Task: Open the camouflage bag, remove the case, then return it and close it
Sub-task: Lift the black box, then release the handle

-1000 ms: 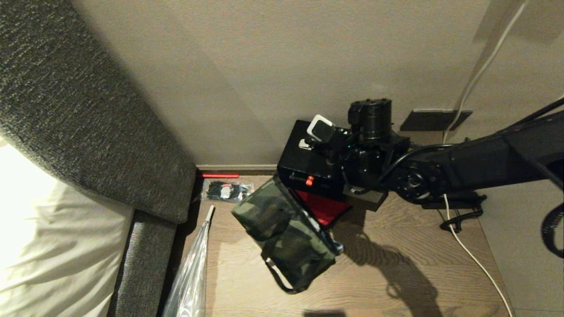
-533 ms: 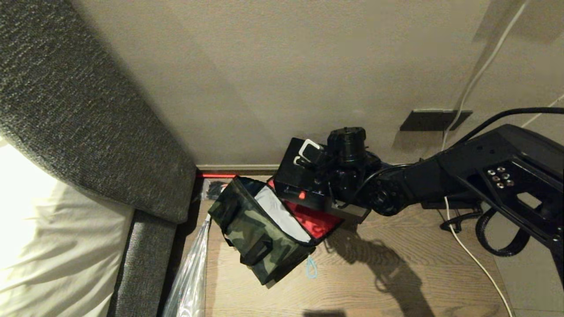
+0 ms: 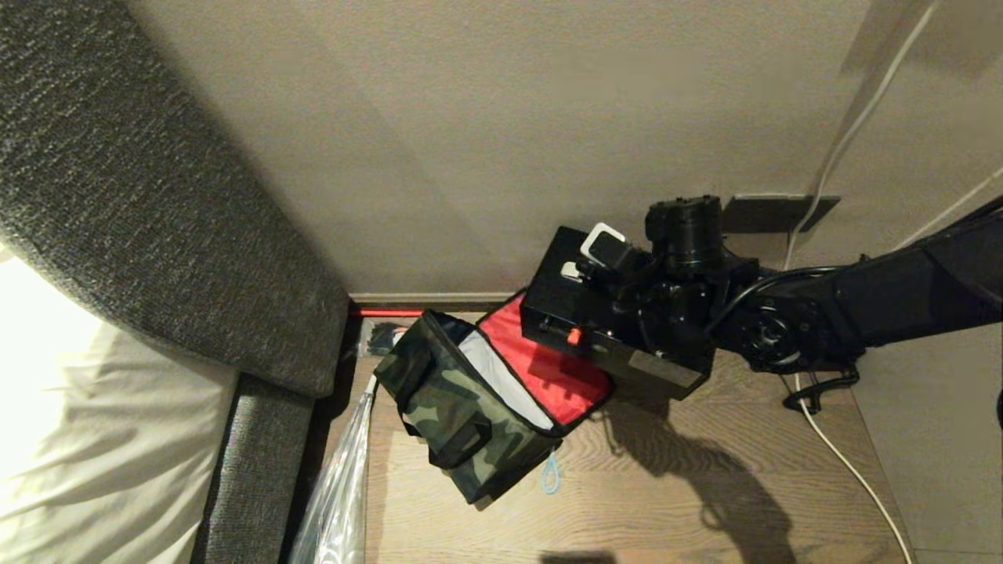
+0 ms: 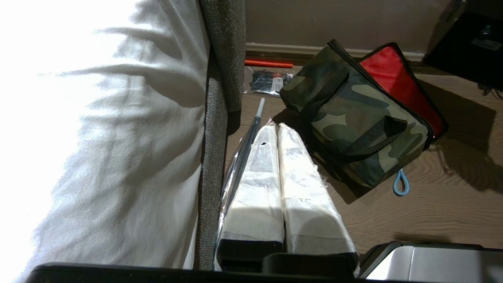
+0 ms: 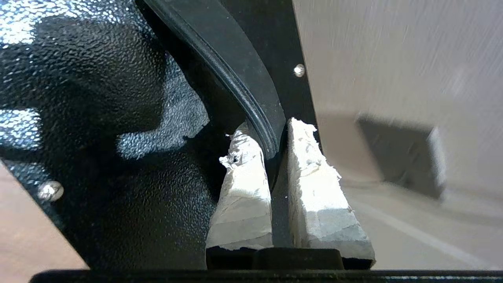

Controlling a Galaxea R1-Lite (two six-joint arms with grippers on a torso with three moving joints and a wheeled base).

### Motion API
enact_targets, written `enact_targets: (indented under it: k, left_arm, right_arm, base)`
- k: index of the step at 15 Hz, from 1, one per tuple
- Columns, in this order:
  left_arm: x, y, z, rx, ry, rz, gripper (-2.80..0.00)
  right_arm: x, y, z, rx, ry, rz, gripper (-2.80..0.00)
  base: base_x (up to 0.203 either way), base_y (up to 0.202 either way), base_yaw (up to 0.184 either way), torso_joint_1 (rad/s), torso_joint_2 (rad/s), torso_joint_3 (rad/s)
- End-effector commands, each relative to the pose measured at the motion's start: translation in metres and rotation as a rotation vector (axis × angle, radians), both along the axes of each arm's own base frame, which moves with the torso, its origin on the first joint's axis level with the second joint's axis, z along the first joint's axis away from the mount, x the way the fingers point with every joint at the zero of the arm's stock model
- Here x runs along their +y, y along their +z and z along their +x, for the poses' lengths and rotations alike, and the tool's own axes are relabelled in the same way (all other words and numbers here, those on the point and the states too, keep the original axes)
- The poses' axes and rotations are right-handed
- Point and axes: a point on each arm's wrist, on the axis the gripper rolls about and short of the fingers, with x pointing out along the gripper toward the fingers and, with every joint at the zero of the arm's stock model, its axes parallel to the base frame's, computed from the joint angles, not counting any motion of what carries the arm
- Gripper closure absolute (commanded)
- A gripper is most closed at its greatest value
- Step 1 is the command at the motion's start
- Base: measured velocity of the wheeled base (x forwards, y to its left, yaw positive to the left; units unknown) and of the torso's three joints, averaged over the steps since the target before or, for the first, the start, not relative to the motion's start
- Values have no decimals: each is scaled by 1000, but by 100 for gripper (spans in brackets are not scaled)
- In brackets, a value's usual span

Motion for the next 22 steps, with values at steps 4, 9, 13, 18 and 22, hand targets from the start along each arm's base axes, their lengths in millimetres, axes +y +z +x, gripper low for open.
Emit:
enact_targets:
  k: [4,9,13,18,22]
  left_arm:
    - [0,-1,0,1,2,-1,0]
    - [0,-1,0,1,2,-1,0]
    - [0,-1,0,1,2,-1,0]
    - [0,-1,0,1,2,-1,0]
    - [0,-1,0,1,2,-1,0]
  right_arm:
    - [-19,4,-2,-3,-42,2,0]
    - [-33,-9,6,31,-88,-2,0]
    - [-49,-32,14,89,-146,1,0]
    - [-87,-77,19,208,-275,27,0]
    - [-125,-98,19,264,-396,64,0]
  base:
    - [0,0,0,0,0,0]
    - [0,0,0,0,0,0]
    - [0,0,0,0,0,0]
    - [0,0,0,0,0,0]
    - [0,0,0,0,0,0]
